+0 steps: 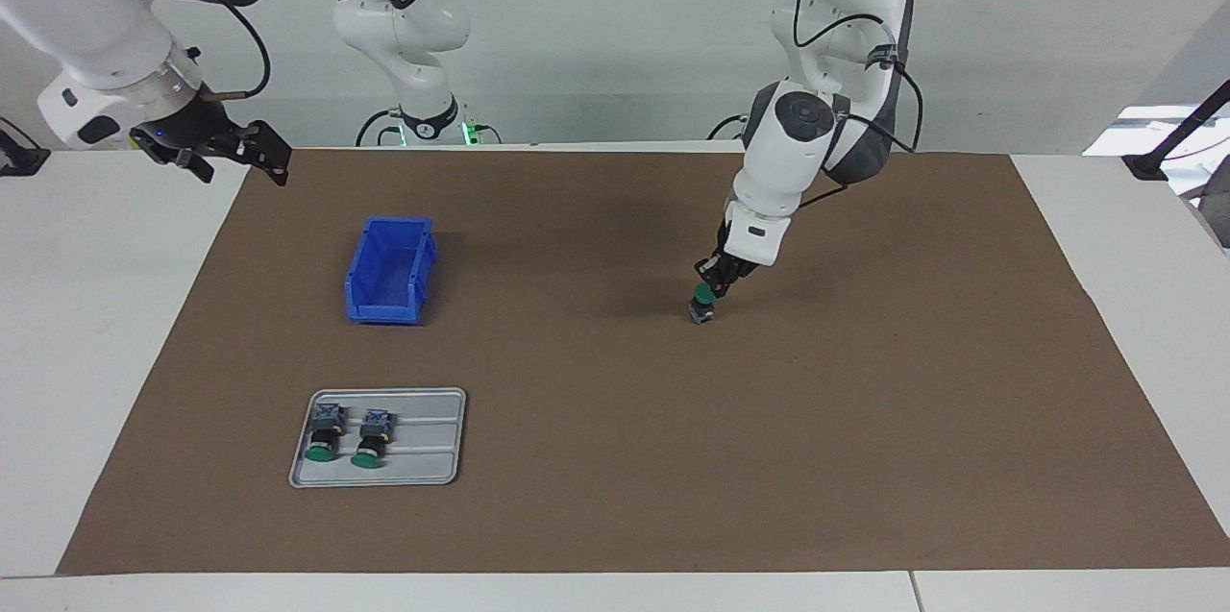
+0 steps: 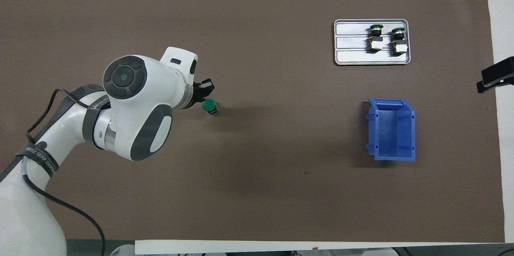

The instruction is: Place and press button with both arms

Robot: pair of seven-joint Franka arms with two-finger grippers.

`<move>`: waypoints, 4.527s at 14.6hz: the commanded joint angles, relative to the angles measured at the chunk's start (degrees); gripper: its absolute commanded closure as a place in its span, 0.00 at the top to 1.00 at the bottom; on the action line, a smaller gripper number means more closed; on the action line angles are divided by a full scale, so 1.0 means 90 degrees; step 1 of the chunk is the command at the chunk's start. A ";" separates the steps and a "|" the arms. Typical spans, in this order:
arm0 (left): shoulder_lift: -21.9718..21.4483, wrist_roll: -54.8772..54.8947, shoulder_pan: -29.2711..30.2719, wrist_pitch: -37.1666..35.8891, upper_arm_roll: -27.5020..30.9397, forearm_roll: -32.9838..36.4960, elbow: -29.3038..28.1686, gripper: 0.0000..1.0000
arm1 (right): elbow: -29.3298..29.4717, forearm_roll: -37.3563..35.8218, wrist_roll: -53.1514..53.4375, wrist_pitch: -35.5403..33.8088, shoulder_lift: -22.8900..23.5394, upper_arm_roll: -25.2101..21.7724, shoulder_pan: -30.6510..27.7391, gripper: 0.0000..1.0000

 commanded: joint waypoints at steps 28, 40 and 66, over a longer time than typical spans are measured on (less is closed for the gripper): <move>-0.1399 0.4397 0.2917 -0.5045 0.0037 0.0600 0.1706 1.00 | 0.0871 0.0204 0.4214 0.5188 0.3724 0.0443 0.5252 0.99; -0.1331 0.4553 0.3152 -0.4800 0.0076 0.1030 0.1871 1.00 | 0.0232 0.0214 0.3882 0.5652 0.3732 0.0453 0.5272 0.80; -0.1292 0.4582 0.3162 -0.4723 0.0076 0.1040 0.2105 1.00 | -0.1256 0.0215 0.1991 0.4763 0.1374 0.0531 0.3048 0.01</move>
